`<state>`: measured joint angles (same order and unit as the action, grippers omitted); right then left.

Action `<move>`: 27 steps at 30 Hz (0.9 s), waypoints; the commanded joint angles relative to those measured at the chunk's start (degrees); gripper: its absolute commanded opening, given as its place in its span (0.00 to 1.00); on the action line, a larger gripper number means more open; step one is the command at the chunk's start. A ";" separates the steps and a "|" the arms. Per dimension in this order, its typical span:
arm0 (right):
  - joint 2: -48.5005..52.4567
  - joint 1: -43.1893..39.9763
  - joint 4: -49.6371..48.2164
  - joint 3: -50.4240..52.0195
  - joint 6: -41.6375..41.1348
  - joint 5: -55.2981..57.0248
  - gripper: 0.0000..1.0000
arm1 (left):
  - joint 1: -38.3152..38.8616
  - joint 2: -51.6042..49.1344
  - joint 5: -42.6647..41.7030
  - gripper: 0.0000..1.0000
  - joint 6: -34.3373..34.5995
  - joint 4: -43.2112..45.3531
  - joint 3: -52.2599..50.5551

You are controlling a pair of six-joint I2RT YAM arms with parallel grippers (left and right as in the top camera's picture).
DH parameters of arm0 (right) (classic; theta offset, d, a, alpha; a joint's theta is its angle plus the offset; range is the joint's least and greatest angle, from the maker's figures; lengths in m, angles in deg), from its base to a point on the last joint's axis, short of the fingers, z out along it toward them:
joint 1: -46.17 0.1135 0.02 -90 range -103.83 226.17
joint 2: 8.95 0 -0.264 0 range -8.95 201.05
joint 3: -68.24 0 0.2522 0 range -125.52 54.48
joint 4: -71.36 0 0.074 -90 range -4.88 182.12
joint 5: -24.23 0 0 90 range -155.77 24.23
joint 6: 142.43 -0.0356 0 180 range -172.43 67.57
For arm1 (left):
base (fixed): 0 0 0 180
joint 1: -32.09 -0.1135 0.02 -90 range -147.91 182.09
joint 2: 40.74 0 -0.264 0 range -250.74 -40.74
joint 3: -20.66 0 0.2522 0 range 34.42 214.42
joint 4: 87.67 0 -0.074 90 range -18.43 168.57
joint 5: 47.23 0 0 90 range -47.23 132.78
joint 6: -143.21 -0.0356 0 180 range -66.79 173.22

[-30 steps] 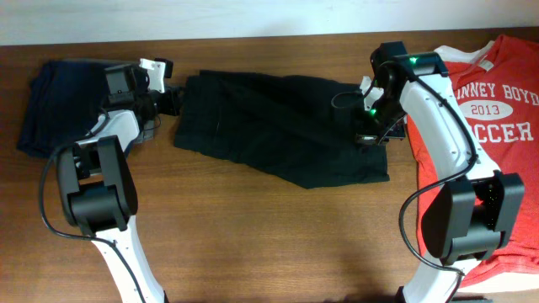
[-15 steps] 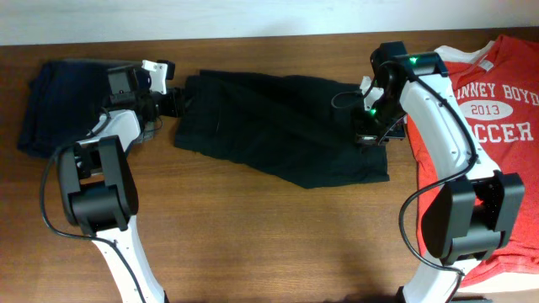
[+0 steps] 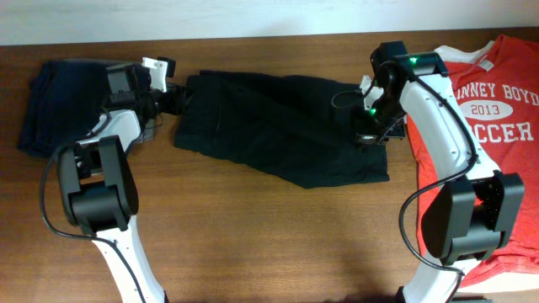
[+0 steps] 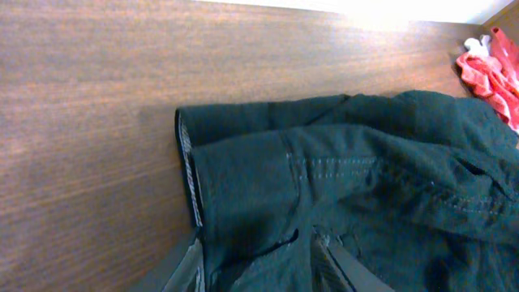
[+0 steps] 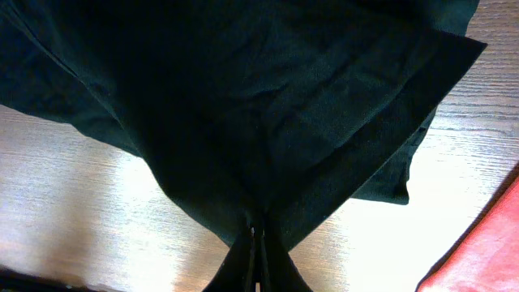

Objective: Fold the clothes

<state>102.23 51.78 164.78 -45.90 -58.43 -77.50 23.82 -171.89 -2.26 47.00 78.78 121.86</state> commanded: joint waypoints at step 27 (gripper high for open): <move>-1.01 0.17 8.66 6.56 -3.41 -1.79 0.04 | 8.04 15.87 28.52 0.01 8.15 -59.63 0.57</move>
<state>102.14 51.80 174.90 -44.48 -59.33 -78.99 28.32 -155.76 16.78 54.73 23.59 122.49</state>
